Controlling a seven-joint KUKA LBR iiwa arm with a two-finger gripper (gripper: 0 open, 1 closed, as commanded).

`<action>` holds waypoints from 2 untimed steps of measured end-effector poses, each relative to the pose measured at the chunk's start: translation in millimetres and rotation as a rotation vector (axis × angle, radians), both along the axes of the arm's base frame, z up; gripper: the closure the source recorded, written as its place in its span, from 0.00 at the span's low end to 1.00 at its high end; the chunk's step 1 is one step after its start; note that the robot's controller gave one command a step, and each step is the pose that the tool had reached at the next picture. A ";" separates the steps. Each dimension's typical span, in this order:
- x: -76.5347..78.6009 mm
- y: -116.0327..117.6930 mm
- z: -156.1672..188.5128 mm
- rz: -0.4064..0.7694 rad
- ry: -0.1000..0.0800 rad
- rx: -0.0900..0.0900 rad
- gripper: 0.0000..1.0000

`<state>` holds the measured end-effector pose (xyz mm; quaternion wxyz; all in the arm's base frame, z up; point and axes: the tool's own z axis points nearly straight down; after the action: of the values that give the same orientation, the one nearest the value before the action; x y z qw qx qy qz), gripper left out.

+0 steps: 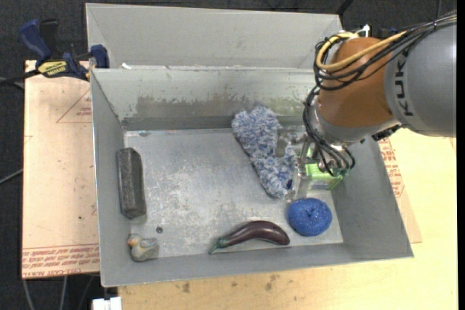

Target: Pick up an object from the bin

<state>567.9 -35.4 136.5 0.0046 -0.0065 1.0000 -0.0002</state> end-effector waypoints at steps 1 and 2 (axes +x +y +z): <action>22.2 5.8 -27.4 0.057 0.010 0.001 0.00; 16.2 -3.5 -58.4 0.057 0.003 0.003 1.00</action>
Offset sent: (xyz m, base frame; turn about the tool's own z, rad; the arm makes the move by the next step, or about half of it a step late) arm 0.0142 -0.0057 -0.0602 -0.0580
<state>584.1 -38.9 78.0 0.0030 -0.0351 0.9994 0.0015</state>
